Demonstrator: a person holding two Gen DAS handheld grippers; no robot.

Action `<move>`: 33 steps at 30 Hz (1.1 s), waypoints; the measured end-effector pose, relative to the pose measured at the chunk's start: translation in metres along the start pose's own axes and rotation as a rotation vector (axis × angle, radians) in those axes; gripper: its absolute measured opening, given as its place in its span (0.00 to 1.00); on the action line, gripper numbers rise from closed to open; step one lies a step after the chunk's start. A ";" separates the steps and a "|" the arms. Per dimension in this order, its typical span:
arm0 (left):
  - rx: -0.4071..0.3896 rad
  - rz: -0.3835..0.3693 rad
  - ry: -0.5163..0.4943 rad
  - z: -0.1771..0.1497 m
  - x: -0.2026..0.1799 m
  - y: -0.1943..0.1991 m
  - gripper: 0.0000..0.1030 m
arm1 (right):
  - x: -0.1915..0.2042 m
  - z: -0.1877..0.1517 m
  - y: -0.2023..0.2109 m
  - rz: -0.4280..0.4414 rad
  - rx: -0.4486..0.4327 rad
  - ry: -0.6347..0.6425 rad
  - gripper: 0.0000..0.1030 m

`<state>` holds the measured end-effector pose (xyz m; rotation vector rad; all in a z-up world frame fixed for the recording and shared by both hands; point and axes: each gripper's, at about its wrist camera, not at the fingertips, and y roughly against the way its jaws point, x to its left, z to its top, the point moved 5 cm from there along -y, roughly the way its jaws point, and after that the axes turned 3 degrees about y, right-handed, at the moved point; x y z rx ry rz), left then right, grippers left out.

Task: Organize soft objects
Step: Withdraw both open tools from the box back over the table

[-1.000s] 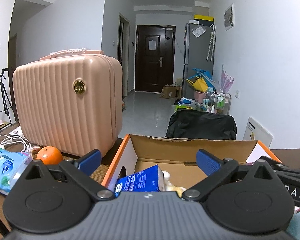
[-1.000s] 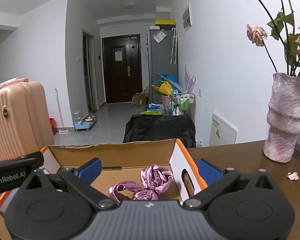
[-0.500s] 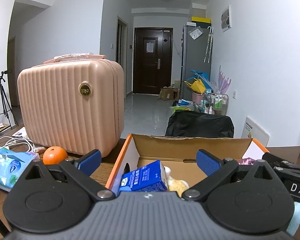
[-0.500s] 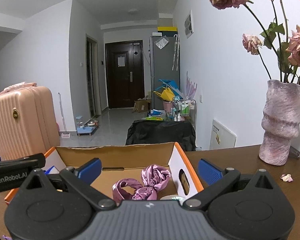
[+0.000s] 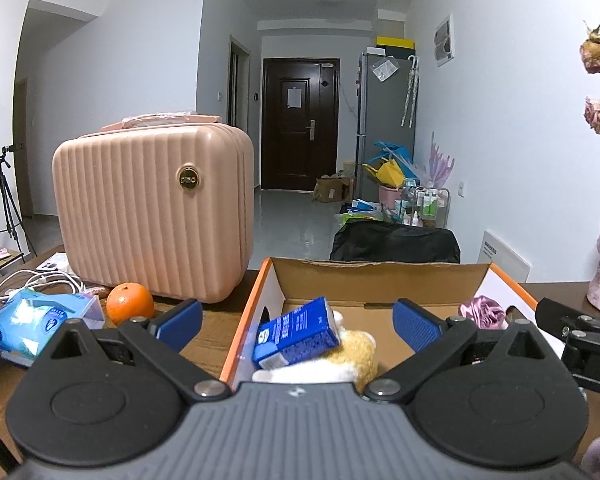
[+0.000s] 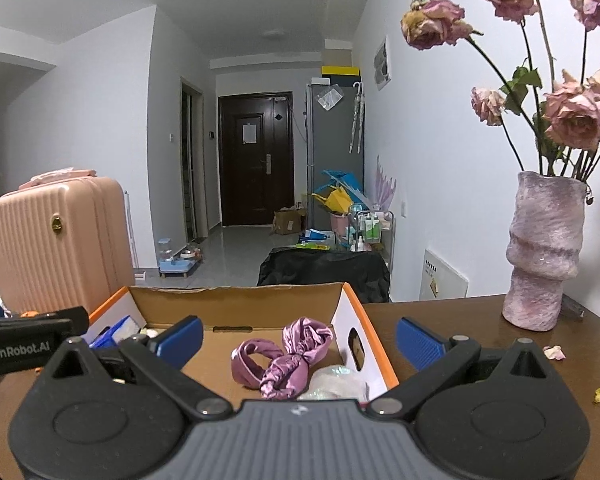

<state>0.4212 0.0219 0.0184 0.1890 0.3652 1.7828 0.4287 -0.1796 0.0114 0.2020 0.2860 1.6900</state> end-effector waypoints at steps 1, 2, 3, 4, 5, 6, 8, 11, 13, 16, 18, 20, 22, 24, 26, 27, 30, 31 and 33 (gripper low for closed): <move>0.000 -0.002 -0.003 -0.001 0.000 0.003 1.00 | 0.000 -0.001 0.004 0.000 -0.002 0.001 1.00; 0.000 -0.003 -0.004 -0.002 0.001 0.007 1.00 | -0.001 -0.002 0.008 0.001 -0.004 0.002 1.00; 0.001 -0.006 -0.005 -0.004 0.001 0.011 1.00 | 0.000 -0.003 0.012 0.002 -0.005 0.002 1.00; 0.002 -0.008 -0.007 -0.006 0.001 0.015 1.00 | -0.001 -0.005 0.017 0.004 -0.008 0.002 1.00; 0.002 -0.009 -0.009 -0.006 0.002 0.019 1.00 | -0.001 -0.006 0.021 0.006 -0.010 0.002 1.00; 0.003 -0.010 -0.011 -0.008 0.002 0.022 1.00 | -0.001 -0.007 0.026 0.007 -0.012 0.003 1.00; 0.004 -0.015 -0.014 -0.011 0.004 0.031 1.00 | -0.002 -0.010 0.033 0.009 -0.014 0.006 1.00; 0.008 -0.021 -0.020 -0.016 0.004 0.042 1.00 | -0.003 -0.015 0.045 0.009 -0.017 0.014 1.00; 0.009 -0.024 -0.023 -0.020 0.005 0.050 1.00 | -0.003 -0.019 0.054 0.009 -0.018 0.017 1.00; 0.012 -0.034 -0.026 -0.025 0.006 0.063 1.00 | -0.004 -0.025 0.067 0.008 -0.020 0.017 1.00; 0.013 -0.039 -0.027 -0.028 0.008 0.072 1.00 | -0.006 -0.029 0.076 0.005 -0.020 0.019 1.00; 0.015 -0.045 -0.030 -0.031 0.008 0.082 1.00 | -0.006 -0.034 0.085 0.000 -0.021 0.022 1.00; 0.016 -0.049 -0.030 -0.034 0.010 0.091 1.00 | -0.007 -0.039 0.095 -0.001 -0.022 0.021 1.00; 0.018 -0.054 -0.033 -0.036 0.010 0.099 1.00 | -0.007 -0.044 0.108 0.002 -0.025 0.024 1.00; 0.018 -0.061 -0.037 -0.040 0.010 0.108 1.00 | -0.007 -0.048 0.119 0.003 -0.029 0.028 1.00; 0.019 -0.064 -0.039 -0.042 0.010 0.113 1.00 | -0.007 -0.050 0.125 0.006 -0.031 0.028 1.00; 0.022 -0.072 -0.042 -0.048 0.010 0.128 1.00 | -0.006 -0.055 0.141 0.014 -0.033 0.030 1.00; 0.024 -0.075 -0.043 -0.051 0.010 0.134 1.00 | -0.006 -0.057 0.146 0.016 -0.034 0.031 1.00; 0.028 -0.078 -0.048 -0.055 0.010 0.145 1.00 | -0.006 -0.059 0.157 0.021 -0.039 0.031 1.00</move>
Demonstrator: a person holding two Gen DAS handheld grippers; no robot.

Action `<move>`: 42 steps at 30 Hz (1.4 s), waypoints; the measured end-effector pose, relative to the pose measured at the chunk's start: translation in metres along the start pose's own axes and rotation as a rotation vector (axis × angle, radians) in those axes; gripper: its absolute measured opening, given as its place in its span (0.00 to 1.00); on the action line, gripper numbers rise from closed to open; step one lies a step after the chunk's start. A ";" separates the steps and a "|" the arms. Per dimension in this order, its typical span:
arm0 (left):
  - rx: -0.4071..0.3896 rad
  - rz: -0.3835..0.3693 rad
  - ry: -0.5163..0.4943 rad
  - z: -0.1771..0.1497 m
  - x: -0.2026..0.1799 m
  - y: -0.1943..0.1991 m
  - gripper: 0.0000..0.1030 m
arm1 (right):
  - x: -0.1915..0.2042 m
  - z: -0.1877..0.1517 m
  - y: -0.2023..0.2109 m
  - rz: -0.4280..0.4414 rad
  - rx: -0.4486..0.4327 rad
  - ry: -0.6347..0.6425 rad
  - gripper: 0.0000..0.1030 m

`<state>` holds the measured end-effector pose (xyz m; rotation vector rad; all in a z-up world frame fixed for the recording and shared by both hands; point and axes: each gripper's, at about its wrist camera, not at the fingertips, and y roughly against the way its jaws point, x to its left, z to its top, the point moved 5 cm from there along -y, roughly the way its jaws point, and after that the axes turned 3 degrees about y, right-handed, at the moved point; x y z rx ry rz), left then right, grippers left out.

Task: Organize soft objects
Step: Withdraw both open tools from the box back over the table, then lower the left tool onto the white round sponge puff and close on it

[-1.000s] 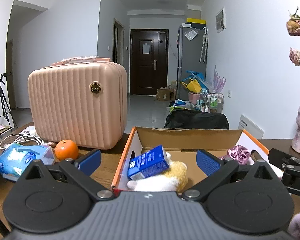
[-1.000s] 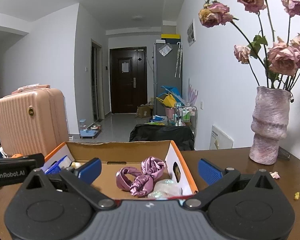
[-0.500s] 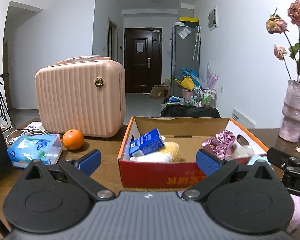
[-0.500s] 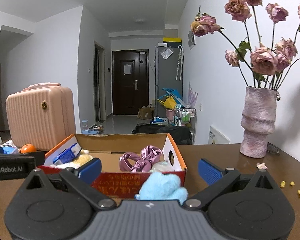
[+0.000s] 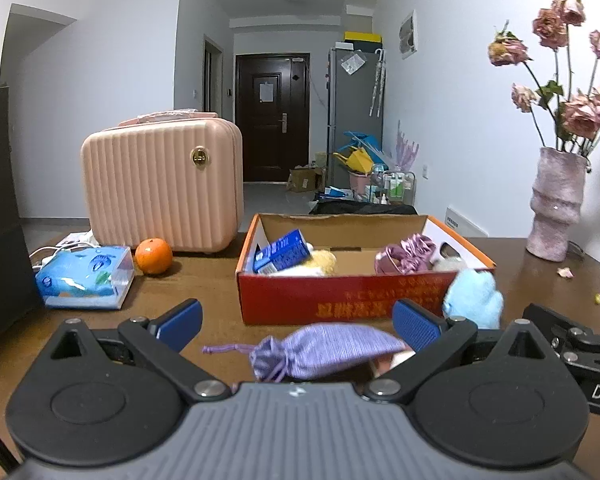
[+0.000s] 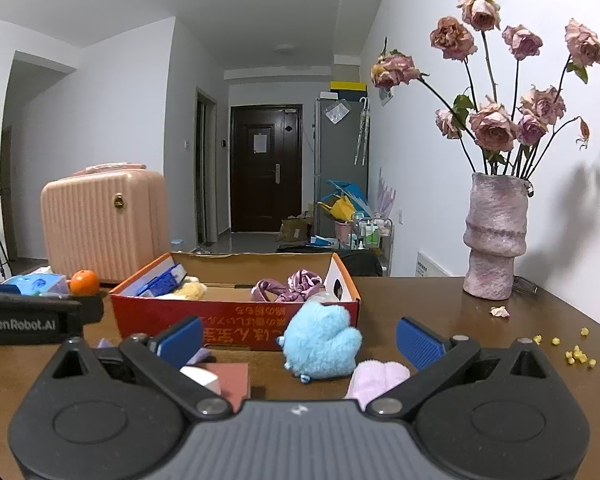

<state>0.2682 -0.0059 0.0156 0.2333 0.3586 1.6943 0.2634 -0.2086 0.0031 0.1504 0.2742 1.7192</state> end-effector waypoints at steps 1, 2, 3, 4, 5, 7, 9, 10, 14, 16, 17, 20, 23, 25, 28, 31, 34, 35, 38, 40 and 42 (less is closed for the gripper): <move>0.002 0.002 -0.005 -0.003 -0.001 0.006 1.00 | 0.000 -0.001 0.007 0.001 -0.005 0.002 1.00; 0.002 0.002 -0.009 -0.006 -0.001 0.010 1.00 | 0.000 -0.001 0.012 0.000 -0.009 0.004 1.00; 0.002 0.000 -0.013 -0.008 -0.001 0.016 1.00 | 0.000 -0.002 0.018 0.000 -0.012 0.006 1.00; 0.006 -0.001 -0.016 -0.011 -0.001 0.021 1.00 | -0.001 -0.003 0.024 0.000 -0.016 0.008 1.00; 0.010 -0.002 -0.020 -0.014 -0.002 0.025 1.00 | -0.001 -0.004 0.030 0.001 -0.017 0.009 1.00; 0.014 -0.005 -0.024 -0.020 -0.002 0.036 1.00 | -0.003 -0.006 0.041 -0.001 -0.019 0.015 1.00; 0.017 -0.012 -0.026 -0.024 -0.002 0.045 1.00 | -0.004 -0.010 0.051 -0.002 -0.017 0.023 1.00; 0.019 -0.018 -0.028 -0.026 -0.002 0.050 1.00 | -0.005 -0.012 0.057 -0.003 -0.016 0.028 1.00; 0.039 -0.038 -0.038 -0.036 -0.006 0.065 1.00 | -0.007 -0.021 0.075 -0.010 -0.003 0.049 1.00; 0.053 -0.046 -0.043 -0.041 -0.008 0.072 1.00 | -0.010 -0.025 0.084 -0.015 0.000 0.052 1.00; 0.062 -0.051 -0.044 -0.044 -0.009 0.074 1.00 | -0.011 -0.026 0.088 -0.016 0.002 0.052 1.00; 0.085 -0.065 -0.043 -0.052 -0.011 0.082 1.00 | -0.015 -0.030 0.099 -0.021 0.011 0.059 1.00; 0.097 -0.079 -0.046 -0.058 -0.014 0.089 1.00 | -0.017 -0.035 0.108 -0.026 0.018 0.069 1.00; 0.103 -0.085 -0.051 -0.061 -0.016 0.093 1.00 | -0.019 -0.037 0.111 -0.031 0.023 0.071 1.00; 0.116 -0.093 -0.053 -0.066 -0.019 0.097 1.00 | -0.022 -0.040 0.114 -0.036 0.029 0.068 1.00; 0.121 -0.096 -0.061 -0.068 -0.022 0.099 1.00 | -0.024 -0.042 0.115 -0.039 0.033 0.064 1.00; 0.136 -0.096 -0.067 -0.071 -0.024 0.097 1.00 | -0.025 -0.043 0.115 -0.039 0.037 0.063 1.00; 0.146 -0.094 -0.067 -0.072 -0.025 0.095 1.00 | -0.025 -0.044 0.115 -0.039 0.039 0.063 1.00; 0.190 -0.088 -0.061 -0.079 -0.026 0.086 1.00 | -0.024 -0.046 0.114 -0.037 0.046 0.063 1.00; 0.228 -0.079 -0.055 -0.084 -0.025 0.076 1.00 | -0.024 -0.048 0.112 -0.036 0.053 0.063 1.00; 0.257 -0.069 -0.052 -0.090 -0.025 0.068 1.00 | -0.025 -0.050 0.110 -0.036 0.063 0.063 1.00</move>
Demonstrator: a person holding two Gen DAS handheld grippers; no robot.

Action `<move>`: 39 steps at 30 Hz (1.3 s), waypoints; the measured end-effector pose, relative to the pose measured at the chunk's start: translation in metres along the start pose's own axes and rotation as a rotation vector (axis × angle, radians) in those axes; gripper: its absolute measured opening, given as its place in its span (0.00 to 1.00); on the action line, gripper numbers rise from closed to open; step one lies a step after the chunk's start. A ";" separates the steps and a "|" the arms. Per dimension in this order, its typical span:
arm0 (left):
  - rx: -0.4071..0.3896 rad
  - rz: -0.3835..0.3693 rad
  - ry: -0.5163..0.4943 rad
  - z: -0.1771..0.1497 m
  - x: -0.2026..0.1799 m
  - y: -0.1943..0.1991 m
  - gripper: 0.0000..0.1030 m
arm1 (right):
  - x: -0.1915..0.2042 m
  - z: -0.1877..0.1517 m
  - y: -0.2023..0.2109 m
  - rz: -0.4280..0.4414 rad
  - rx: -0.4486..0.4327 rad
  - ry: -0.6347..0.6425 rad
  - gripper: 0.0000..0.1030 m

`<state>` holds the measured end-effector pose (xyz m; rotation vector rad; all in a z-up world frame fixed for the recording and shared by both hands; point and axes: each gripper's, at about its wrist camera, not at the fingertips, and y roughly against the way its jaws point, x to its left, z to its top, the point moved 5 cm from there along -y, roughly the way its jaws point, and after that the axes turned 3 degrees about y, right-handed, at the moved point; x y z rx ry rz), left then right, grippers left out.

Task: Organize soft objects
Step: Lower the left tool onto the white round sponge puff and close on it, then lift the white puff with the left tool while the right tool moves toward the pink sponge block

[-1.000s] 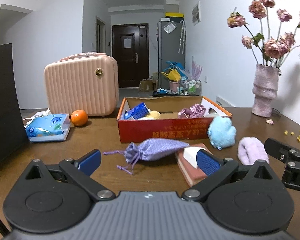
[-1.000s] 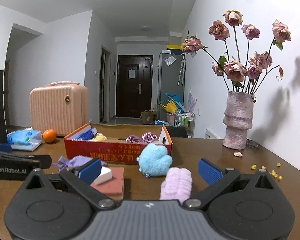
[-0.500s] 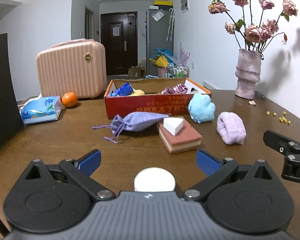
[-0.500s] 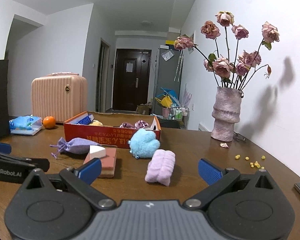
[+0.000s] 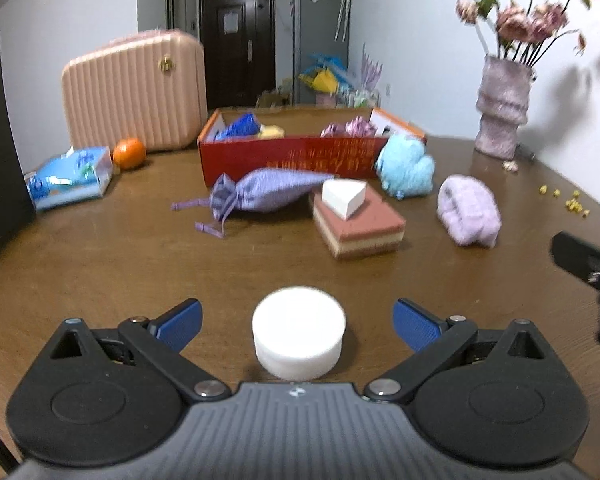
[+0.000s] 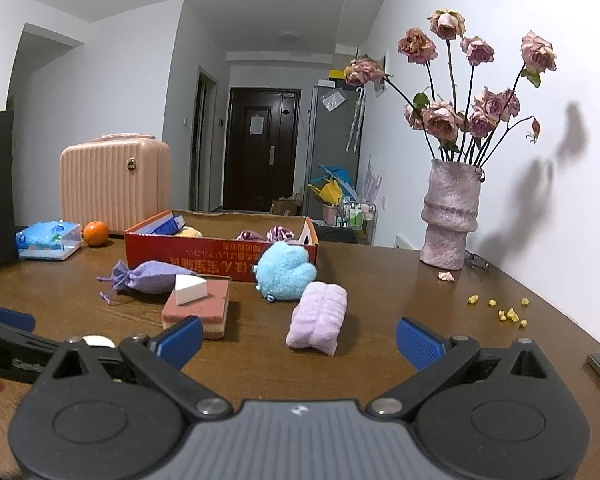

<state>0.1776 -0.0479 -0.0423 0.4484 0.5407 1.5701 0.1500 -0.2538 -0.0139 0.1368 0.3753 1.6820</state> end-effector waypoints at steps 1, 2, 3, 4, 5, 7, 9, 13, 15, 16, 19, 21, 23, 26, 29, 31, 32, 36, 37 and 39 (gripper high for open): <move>0.015 0.006 0.003 -0.001 0.001 -0.005 1.00 | 0.000 -0.001 -0.001 0.000 0.003 0.000 1.00; 0.027 0.012 0.005 -0.003 0.002 -0.010 1.00 | 0.000 -0.002 -0.002 0.001 0.007 -0.001 1.00; 0.038 0.017 0.008 -0.005 0.003 -0.014 1.00 | 0.000 -0.003 -0.004 0.002 0.011 -0.001 1.00; 0.048 0.021 0.011 -0.006 0.003 -0.018 1.00 | 0.001 -0.004 -0.004 0.002 0.014 -0.001 1.00; 0.056 0.024 0.013 -0.006 0.004 -0.021 1.00 | 0.001 -0.005 -0.006 0.003 0.018 -0.002 1.00; 0.065 0.032 0.017 -0.007 0.005 -0.026 1.00 | 0.002 -0.006 -0.008 0.006 0.024 -0.002 1.00; 0.066 0.036 0.022 -0.007 0.006 -0.029 1.00 | 0.003 -0.007 -0.011 0.010 0.030 -0.001 1.00; 0.080 0.040 0.008 -0.005 0.004 -0.037 0.95 | 0.006 -0.010 -0.015 0.017 0.041 0.004 1.00; 0.094 0.035 0.004 -0.006 0.003 -0.042 0.85 | 0.007 -0.011 -0.016 0.020 0.045 0.004 1.00; 0.101 0.031 0.004 -0.006 0.002 -0.043 0.83 | 0.007 -0.011 -0.017 0.020 0.047 0.003 1.00; 0.116 0.019 0.011 -0.007 0.003 -0.047 0.72 | 0.007 -0.012 -0.019 0.021 0.051 0.002 1.00; 0.118 0.014 0.015 -0.007 0.003 -0.048 0.64 | 0.008 -0.012 -0.020 0.023 0.053 0.003 1.00; 0.118 0.010 0.010 -0.007 0.003 -0.048 0.59 | 0.009 -0.013 -0.021 0.026 0.055 0.005 1.00; 0.111 0.006 0.003 -0.007 0.001 -0.048 0.56 | 0.010 -0.013 -0.022 0.029 0.059 0.006 1.00; 0.107 -0.002 0.006 -0.006 0.001 -0.048 0.56 | 0.011 -0.013 -0.024 0.032 0.063 0.005 1.00; 0.102 -0.006 0.008 -0.006 0.001 -0.047 0.56 | 0.011 -0.014 -0.024 0.035 0.065 0.003 1.00; 0.099 -0.006 0.007 -0.006 0.001 -0.046 0.56 | 0.011 -0.014 -0.025 0.036 0.066 0.002 1.00; 0.084 -0.009 0.003 -0.005 0.000 -0.043 0.56 | 0.012 -0.013 -0.028 0.045 0.072 -0.004 1.00; 0.081 -0.010 0.002 -0.005 0.000 -0.042 0.56 | 0.011 -0.012 -0.029 0.049 0.073 -0.006 1.00; 0.077 -0.012 0.000 -0.004 0.000 -0.041 0.56 | 0.012 -0.012 -0.031 0.058 0.077 -0.009 1.00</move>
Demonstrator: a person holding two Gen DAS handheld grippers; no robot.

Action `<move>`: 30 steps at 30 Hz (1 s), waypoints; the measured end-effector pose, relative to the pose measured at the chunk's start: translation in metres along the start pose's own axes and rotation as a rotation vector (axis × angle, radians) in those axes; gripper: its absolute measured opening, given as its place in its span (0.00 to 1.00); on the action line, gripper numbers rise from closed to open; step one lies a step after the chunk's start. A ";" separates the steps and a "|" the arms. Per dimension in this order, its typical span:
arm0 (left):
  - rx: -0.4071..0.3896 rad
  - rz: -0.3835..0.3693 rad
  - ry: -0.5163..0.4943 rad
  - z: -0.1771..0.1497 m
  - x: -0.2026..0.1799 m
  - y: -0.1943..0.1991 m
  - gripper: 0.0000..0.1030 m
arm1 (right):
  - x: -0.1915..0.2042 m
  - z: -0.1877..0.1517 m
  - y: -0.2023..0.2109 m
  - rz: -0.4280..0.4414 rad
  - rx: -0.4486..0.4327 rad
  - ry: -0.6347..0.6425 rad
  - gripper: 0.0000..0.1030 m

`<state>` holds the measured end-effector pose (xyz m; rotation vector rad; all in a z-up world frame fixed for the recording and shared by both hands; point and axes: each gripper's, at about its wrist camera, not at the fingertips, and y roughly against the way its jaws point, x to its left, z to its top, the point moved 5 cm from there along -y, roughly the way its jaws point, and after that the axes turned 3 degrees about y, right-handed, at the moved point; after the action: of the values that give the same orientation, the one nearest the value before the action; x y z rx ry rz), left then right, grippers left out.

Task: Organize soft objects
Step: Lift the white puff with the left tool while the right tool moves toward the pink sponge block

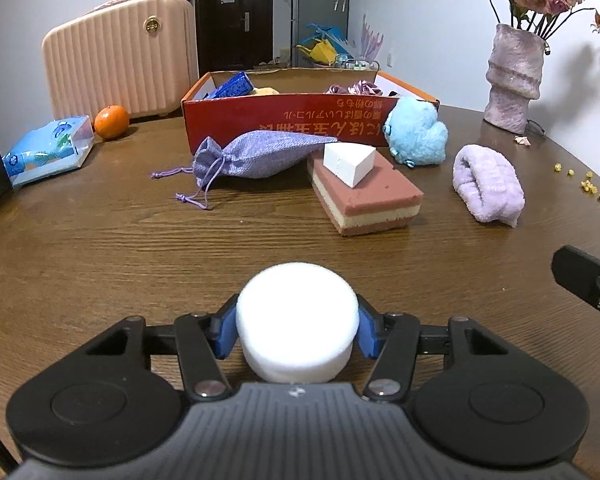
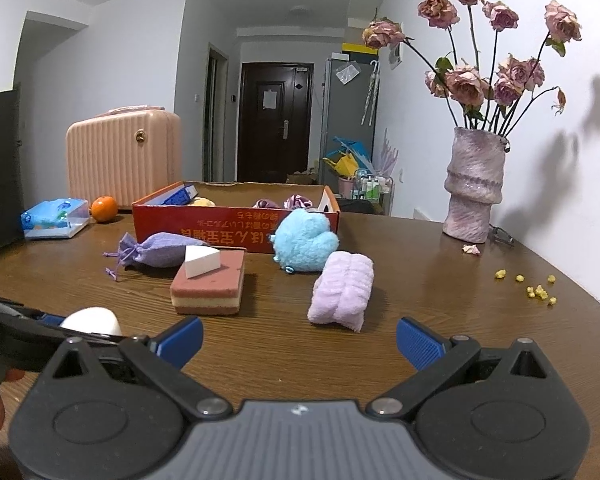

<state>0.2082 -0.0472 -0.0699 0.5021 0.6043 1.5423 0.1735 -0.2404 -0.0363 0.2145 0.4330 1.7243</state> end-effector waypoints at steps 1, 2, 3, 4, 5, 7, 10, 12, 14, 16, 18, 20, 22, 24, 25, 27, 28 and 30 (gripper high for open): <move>-0.003 -0.001 -0.001 0.000 0.000 0.001 0.56 | 0.000 0.001 -0.001 0.006 0.002 -0.002 1.00; -0.007 -0.001 -0.003 0.000 -0.001 0.002 0.56 | 0.001 0.001 -0.002 0.013 0.004 -0.004 1.00; -0.010 -0.001 -0.004 0.001 -0.001 0.002 0.56 | 0.002 0.002 -0.004 0.020 0.007 -0.005 1.00; -0.012 -0.001 -0.004 0.001 -0.001 0.003 0.56 | 0.002 0.003 -0.005 0.028 0.008 -0.007 1.00; -0.015 -0.002 -0.005 0.002 -0.001 0.004 0.56 | 0.003 0.004 -0.006 0.035 0.010 -0.009 1.00; -0.020 -0.001 -0.006 0.002 0.000 0.005 0.56 | 0.004 0.005 -0.009 0.063 0.009 -0.020 1.00; -0.030 0.001 -0.006 0.004 0.001 0.007 0.56 | 0.004 0.008 -0.011 0.116 0.006 -0.048 1.00; -0.035 0.000 -0.007 0.005 0.002 0.008 0.56 | 0.004 0.011 -0.013 0.133 0.006 -0.063 1.00; -0.040 0.002 -0.009 0.006 0.003 0.009 0.56 | 0.006 0.013 -0.016 0.126 0.007 -0.060 1.00; -0.045 0.002 -0.010 0.007 0.004 0.010 0.56 | 0.008 0.016 -0.018 0.130 0.006 -0.056 1.00; -0.051 0.004 -0.012 0.008 0.005 0.011 0.56 | 0.010 0.018 -0.020 0.135 0.005 -0.051 1.00; -0.058 0.006 -0.016 0.009 0.006 0.012 0.56 | 0.013 0.021 -0.022 0.140 0.005 -0.046 1.00; -0.065 0.010 -0.019 0.011 0.008 0.014 0.56 | 0.016 0.024 -0.024 0.145 0.004 -0.040 1.00; -0.071 0.014 -0.020 0.013 0.010 0.014 0.56 | 0.018 0.027 -0.026 0.150 0.002 -0.035 1.00; -0.074 0.016 -0.020 0.014 0.011 0.015 0.56 | 0.020 0.028 -0.027 0.153 0.001 -0.032 1.00; -0.081 0.022 -0.023 0.017 0.014 0.016 0.56 | 0.022 0.031 -0.029 0.155 -0.001 -0.029 1.00; -0.085 0.024 -0.023 0.018 0.015 0.017 0.56 | 0.023 0.033 -0.031 0.157 -0.002 -0.028 1.00; -0.090 0.030 -0.025 0.020 0.017 0.017 0.56 | 0.025 0.035 -0.033 0.160 -0.004 -0.027 1.00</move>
<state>0.2071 -0.0286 -0.0448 0.4633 0.5072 1.5821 0.2116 -0.2052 -0.0195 0.2749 0.4013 1.8769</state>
